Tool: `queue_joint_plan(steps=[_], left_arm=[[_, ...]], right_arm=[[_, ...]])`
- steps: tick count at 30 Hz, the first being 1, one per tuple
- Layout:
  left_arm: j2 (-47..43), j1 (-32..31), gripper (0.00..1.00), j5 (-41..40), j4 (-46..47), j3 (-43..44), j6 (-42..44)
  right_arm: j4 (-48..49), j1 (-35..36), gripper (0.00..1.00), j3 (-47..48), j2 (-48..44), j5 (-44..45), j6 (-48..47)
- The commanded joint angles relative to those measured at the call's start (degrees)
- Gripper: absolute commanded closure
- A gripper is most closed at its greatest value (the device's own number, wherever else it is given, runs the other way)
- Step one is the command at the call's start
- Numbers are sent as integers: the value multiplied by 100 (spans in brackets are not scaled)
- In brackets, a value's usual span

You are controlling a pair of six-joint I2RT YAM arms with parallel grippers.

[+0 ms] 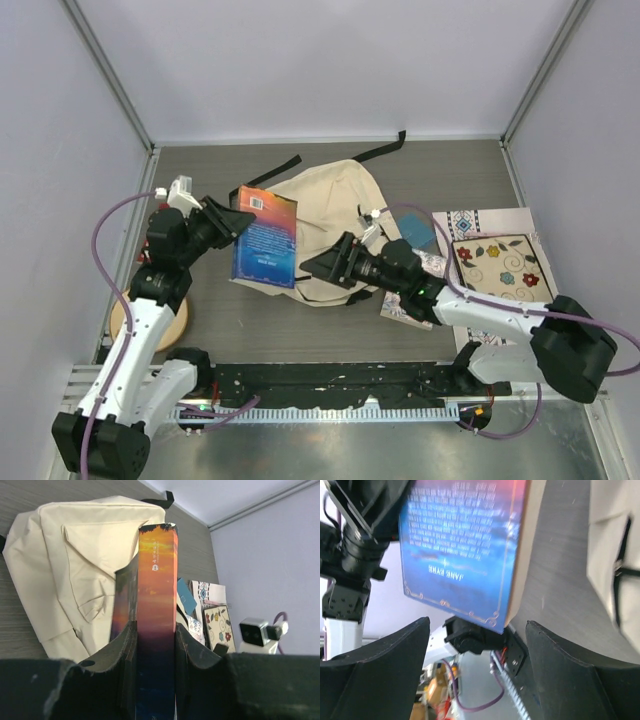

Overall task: Pack the student bag
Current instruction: Pick up the book from the center of the board.

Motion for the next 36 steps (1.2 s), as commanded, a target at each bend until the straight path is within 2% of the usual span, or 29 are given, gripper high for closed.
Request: queue_joint_plan(steps=[1,7,15,19,23,36], left_arm=[[260,-23,100,-187,1242,470,-464],[489,-155,100,-485,2200,339,-666],[806,-366,100,-442,2580,461,-675],[867,-393,100,-407,2650,479,-640],[981,-410,100,-354,2738,514,-631],[929,-463,100,-381,2782,505,-675]], right_arm=[[986,551,17,130,414,361,916],[2893,674,16,51,1547,477,3057],[4764,894,13,542,2849,1196,4863],[5127,1017,12,842,3376,1426,5505],[5093,1192,12,921,3588,1918,5988],[5092,1430,12,1149,3895,2770,5937]])
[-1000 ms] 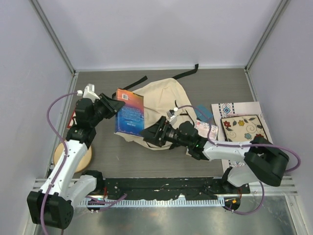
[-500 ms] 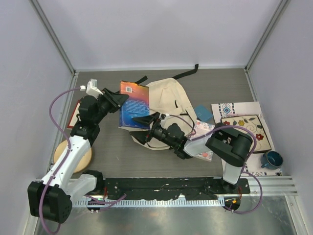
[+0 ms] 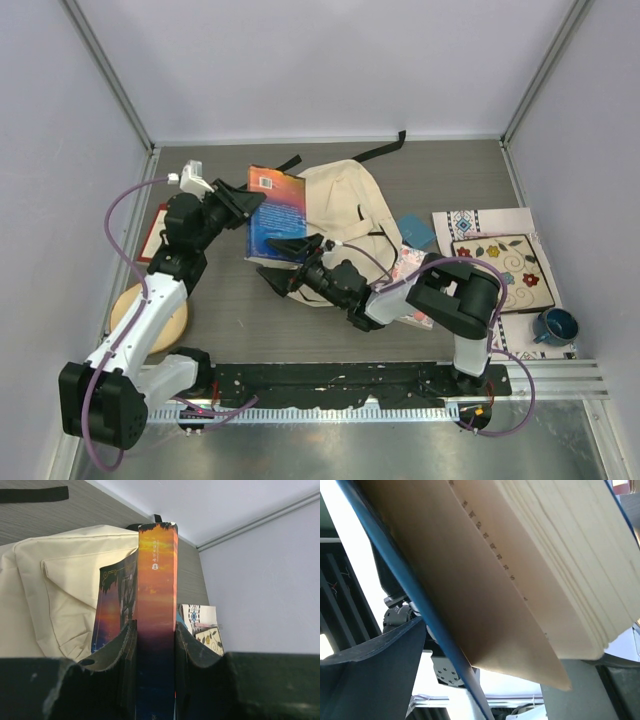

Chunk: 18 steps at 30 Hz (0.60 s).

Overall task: Pack the student bag
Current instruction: Pick up the book from the center of the board.

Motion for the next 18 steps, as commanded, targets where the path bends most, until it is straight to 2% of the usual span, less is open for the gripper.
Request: queue_joint_plan(steps=[1,5,8,9,11,14,16,18], left_arm=[[-308,-54,100,102,1134,442,-244],[-545,-63,100,103,976,319,-227],[-712,-63,100,-2,801,161,-192],[-826,-63,100,-12,774,74,-191],[-906,-54,100,-64,721,-15,-200],[-1020,-63,100,-82,633,-120,-191],[-1055,-54,100,-91,598,-165,-191],[-1073,-54,100,-56,554,-182,-174]], right_arm=[[759,42,11,306,55,646,742],[706,7,13,280,-32,972,363],[776,-19,27,175,-120,1077,100],[759,-37,34,139,-147,1112,73],[732,-54,40,43,-226,1148,3],[794,-107,58,-45,-296,1157,-138],[820,-124,63,-81,-340,1157,-226],[838,-151,73,-133,-401,1165,-392]])
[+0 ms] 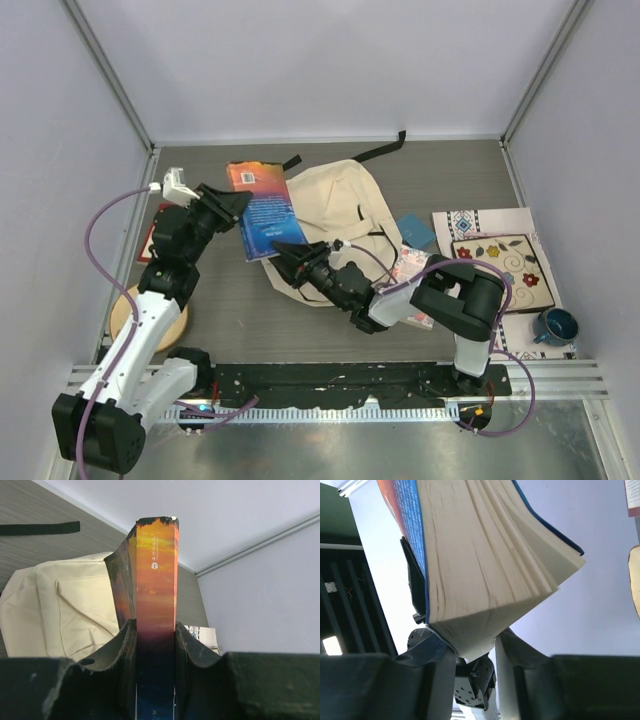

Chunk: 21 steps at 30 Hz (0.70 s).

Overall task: Pack the student bag
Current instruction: Pick up the book from the center of the board.

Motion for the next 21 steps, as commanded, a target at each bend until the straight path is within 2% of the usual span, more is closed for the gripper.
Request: queue_joint_plan(steps=[1,2,4,5,7,8,9,10,13,15,17,21], left_arm=[[-308,-104,100,495,513,65,-215],[-317,-104,100,495,443,56,-189],[-361,-96,98,539,372,39,-163],[-387,-96,93,556,319,12,-154],[-431,-96,77,618,319,-75,-154],[-466,-96,68,662,371,-119,-171],[-475,-96,64,706,415,-198,-206],[-475,-96,54,793,468,-242,-224],[-396,-96,38,1047,678,-348,-277],[-291,-104,34,1189,732,-348,-277],[-194,-104,26,1347,845,-348,-294],[157,-96,22,1567,1171,-348,-443]], right_arm=[[630,-199,76,-37,-332,514,-445],[639,-225,82,-81,-384,488,-516],[665,-313,88,-125,-455,418,-692],[657,-357,94,-160,-490,278,-779],[465,-506,99,-134,-657,14,-1077],[385,-559,99,-91,-744,-353,-1227],[280,-612,99,-47,-893,-591,-1385],[-8,-734,99,-3,-981,-820,-1700],[-334,-919,99,50,-1297,-1619,-2159],[-555,-1016,99,68,-1456,-2102,-2563],[-1170,-1130,99,216,-1650,-2455,-3009],[-1461,-1192,99,358,-1782,-3271,-3433]])
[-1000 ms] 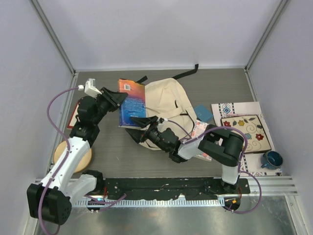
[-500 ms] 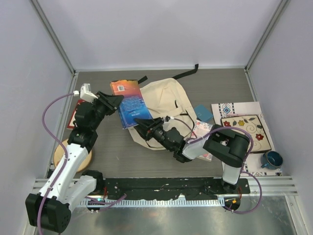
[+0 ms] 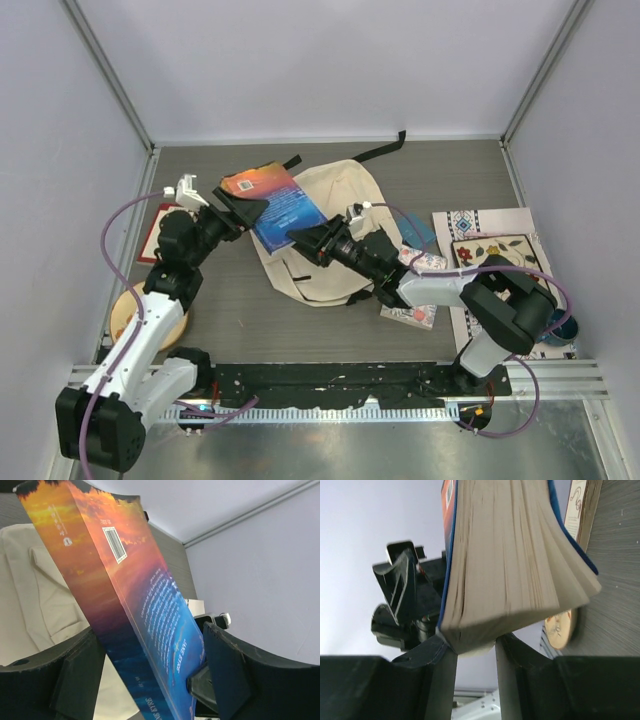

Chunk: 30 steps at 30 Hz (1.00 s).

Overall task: Pack the student bag
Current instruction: Pick up the book from the center of the board.

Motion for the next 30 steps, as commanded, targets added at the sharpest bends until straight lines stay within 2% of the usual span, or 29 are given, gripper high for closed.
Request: queue_joint_plan(steps=[1,8,11,12,13,15,16,17,18,20,21,22,25,30], left_arm=[[269,-96,21,900,1169,45,-251],[621,-96,21,1147,1442,19,-410],[691,-96,45,1191,1504,19,-384],[718,-96,62,1261,1513,19,-375],[770,-96,71,1288,1513,36,-375],[814,-104,100,1314,1461,63,-366],[762,-104,100,1175,1408,54,-375],[701,-104,100,982,1329,28,-401],[596,-104,100,745,1163,-7,-471],[263,-96,100,60,1126,-174,-541],[165,-96,100,-125,1048,-192,-603],[95,-96,100,-414,1047,-175,-629],[15,-96,100,-680,1038,-8,-795],[181,-96,100,-962,1407,115,-1078]], right_arm=[[280,36,99,518,-409,-1433,-1021],[562,-61,99,482,-418,-1786,-1030],[606,-87,99,500,-401,-1847,-1048],[641,-96,99,500,-392,-1856,-1057],[650,-113,99,500,-392,-1908,-1074],[694,-148,99,404,-427,-1874,-1083],[703,-183,98,334,-462,-1822,-1074],[686,-227,91,255,-514,-1638,-1074],[503,-263,67,62,-663,-1523,-1074],[238,-403,52,-158,-874,-1095,-1083],[-67,-430,33,-385,-1128,-918,-1074],[-236,-430,26,-492,-1243,-707,-1057],[-650,-386,21,-730,-1542,-337,-917],[-651,-79,18,-1020,-1570,33,-179]])
